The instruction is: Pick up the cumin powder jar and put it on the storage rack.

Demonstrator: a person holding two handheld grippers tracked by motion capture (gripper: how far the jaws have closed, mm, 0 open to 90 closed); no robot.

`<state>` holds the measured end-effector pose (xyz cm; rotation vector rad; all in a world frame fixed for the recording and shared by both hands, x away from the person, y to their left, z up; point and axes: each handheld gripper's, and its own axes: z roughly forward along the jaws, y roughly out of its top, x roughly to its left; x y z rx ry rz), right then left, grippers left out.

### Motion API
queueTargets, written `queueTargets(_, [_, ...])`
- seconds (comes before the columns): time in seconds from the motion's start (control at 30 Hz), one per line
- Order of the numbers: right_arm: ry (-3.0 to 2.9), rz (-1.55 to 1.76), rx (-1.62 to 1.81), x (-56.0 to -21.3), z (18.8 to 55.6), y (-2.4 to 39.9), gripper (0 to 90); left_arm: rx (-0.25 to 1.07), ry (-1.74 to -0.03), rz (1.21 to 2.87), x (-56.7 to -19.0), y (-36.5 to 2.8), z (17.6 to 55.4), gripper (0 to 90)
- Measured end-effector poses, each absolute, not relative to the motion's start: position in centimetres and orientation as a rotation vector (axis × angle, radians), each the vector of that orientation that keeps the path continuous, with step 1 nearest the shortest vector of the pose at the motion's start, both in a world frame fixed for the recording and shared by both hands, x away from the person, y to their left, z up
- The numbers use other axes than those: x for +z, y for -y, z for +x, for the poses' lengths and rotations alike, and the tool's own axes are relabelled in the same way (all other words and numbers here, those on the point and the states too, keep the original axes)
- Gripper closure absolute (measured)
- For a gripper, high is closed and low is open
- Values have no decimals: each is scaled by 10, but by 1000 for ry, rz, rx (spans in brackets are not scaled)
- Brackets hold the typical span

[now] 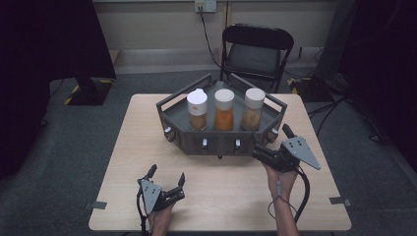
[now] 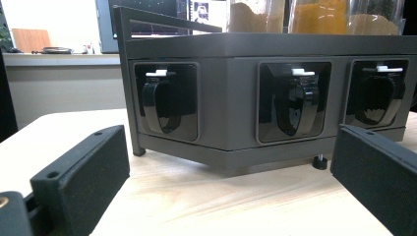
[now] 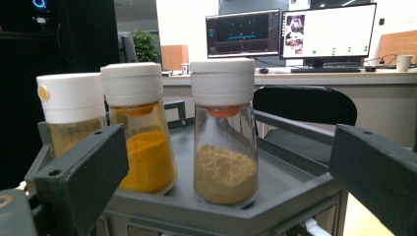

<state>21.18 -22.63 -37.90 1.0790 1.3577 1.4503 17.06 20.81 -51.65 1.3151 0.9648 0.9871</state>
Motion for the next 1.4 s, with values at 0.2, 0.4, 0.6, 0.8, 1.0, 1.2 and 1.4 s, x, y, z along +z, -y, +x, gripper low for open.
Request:
queueTargets(0.2, [-1352,1080,1452,-386,202,229,5,987,-965,1315,-517,-208,171,9])
queueTargets(0.4, [-1344,1072,1450,-393,192,229,4,986,-964,1316,-516,-208,171,9])
queueTargets(0.6, [-1356,1072,1441,-402,183,228,3,986,-964,1316,-516,-208,171,9])
queueTargets(0.8, [-1364,1079,1432,-411,176,228,2,986,-964,1316,-516,-208,171,9])
queueTargets(1.0, [-1365,1100,1433,-421,172,227,2,986,-964,1316,-516,-208,171,9])
queueTargets(1.2, [-1370,1122,1419,-434,168,224,2,986,-964,1316,-516,-208,171,9])
queueTargets(1.4, [-1373,1144,1416,-446,165,221,2,986,-965,1316,-516,-208,171,9])
